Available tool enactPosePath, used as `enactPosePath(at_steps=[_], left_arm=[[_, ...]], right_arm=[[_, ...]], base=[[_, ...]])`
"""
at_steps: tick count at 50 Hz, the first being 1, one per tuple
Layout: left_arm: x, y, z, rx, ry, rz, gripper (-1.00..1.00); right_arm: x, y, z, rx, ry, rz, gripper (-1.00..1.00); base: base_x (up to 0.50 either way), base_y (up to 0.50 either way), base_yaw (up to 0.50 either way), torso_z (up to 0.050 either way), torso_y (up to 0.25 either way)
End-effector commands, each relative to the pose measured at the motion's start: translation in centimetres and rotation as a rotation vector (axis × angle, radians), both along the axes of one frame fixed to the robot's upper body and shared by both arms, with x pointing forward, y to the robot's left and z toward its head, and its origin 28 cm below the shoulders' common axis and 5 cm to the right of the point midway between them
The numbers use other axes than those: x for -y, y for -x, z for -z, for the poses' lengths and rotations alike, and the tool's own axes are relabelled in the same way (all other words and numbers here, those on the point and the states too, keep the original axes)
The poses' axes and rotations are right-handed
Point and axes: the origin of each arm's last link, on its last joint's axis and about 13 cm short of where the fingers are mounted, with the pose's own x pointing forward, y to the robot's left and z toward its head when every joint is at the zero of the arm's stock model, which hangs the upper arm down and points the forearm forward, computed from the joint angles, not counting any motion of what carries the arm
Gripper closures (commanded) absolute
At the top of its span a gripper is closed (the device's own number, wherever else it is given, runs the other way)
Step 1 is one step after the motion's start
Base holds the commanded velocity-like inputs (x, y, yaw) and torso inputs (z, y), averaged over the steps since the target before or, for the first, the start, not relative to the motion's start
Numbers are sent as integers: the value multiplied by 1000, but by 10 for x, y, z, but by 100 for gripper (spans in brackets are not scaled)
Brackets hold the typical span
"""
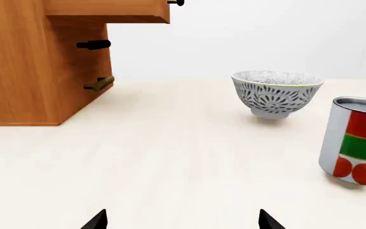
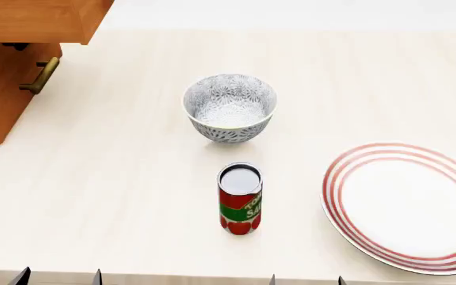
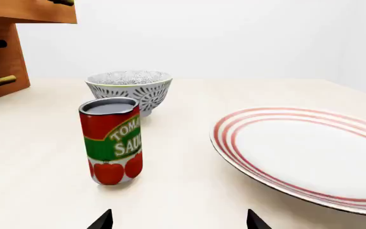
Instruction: Put the bowl on the plate.
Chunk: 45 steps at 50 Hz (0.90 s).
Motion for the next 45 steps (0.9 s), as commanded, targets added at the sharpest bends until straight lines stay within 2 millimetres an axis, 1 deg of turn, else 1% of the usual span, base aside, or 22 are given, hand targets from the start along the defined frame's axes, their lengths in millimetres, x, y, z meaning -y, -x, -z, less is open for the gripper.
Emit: enactPosePath(at_steps=[1, 3, 5, 13, 15, 22, 31, 34, 40, 45], left_arm=[[0, -1, 0, 9, 10, 3, -100], [0, -1, -1, 10, 2, 3, -100], [0, -1, 0, 14, -11, 4, -100], [0, -4, 0, 19, -23, 22, -100], [0, -5, -3, 24, -27, 23, -100], [-4, -10, -10, 51, -44, 17, -100], [-9, -17, -23, 88, -47, 1, -100], [-11, -19, -26, 98, -28, -4, -100], [-11, -20, -35, 119, -24, -8, -100], [-12, -22, -35, 121, -25, -11, -100]], right_arm=[[1, 1, -5, -27, 13, 20, -100], [0, 1, -8, -35, 34, 30, -100], [0, 0, -10, -28, 11, 24, -100], [4, -6, -16, -34, 17, 20, -100], [6, -6, -17, -34, 12, 22, -100], [14, -12, -35, -7, 20, 33, -100], [23, -19, -41, -2, 4, 43, -100], [27, -22, -46, -5, -15, 58, -100], [32, -23, -51, -1, -19, 93, -100], [35, -22, -54, -3, -21, 110, -100]], base=[[0, 0, 0, 0, 0], [0, 0, 0, 0, 0], [0, 0, 0, 0, 0], [0, 0, 0, 0, 0], [0, 0, 0, 0, 0], [0, 0, 0, 0, 0], [0, 0, 0, 0, 0], [0, 0, 0, 0, 0], [0, 0, 0, 0, 0], [0, 0, 0, 0, 0]])
